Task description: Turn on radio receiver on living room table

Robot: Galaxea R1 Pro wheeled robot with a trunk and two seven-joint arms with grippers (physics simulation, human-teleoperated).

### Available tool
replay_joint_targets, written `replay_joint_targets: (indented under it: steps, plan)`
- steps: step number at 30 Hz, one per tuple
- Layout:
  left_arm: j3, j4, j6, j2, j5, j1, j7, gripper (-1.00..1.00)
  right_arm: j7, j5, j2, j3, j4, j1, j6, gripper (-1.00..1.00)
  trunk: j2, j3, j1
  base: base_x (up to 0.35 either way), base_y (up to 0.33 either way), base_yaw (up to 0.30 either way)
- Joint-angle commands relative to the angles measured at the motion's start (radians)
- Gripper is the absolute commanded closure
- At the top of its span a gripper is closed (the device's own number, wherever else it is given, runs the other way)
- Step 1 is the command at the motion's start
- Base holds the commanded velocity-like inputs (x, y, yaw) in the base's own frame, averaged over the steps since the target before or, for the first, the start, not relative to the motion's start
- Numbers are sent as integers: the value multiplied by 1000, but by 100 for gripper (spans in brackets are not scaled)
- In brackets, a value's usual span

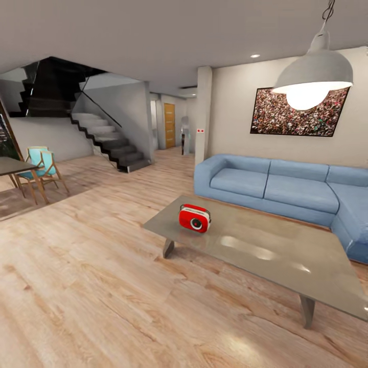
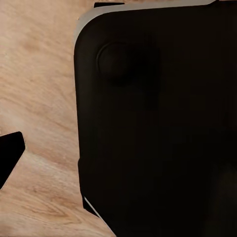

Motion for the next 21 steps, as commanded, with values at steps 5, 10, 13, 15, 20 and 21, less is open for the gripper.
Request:
replay_joint_targets:
  steps: [5,10,13,15,20,21]
  plan:
    - [-2,1,7,0,1,0,-1,-100,0,0,0,0,0,0,0,-100,0,0,0,253,185,-24]
    - [-2,1,10,0,4,0,-1,-100,2,0,0,0,0,0,0,-100,0,0,0,281,213,-3]
    - [-1,2,10,0,4,0,-1,-100,3,0,0,0,0,0,0,-100,0,0,0,284,216,0]
    - [-1,2,10,0,5,0,-2,-100,3,0,0,1,0,0,0,-100,0,0,0,285,216,0]
    - [-3,2,12,0,5,0,-2,-100,3,0,0,1,0,0,0,-100,0,0,0,285,216,0]
    - [-3,2,12,0,5,0,-2,-100,3,0,0,1,0,0,0,-100,0,0,0,287,217,0]
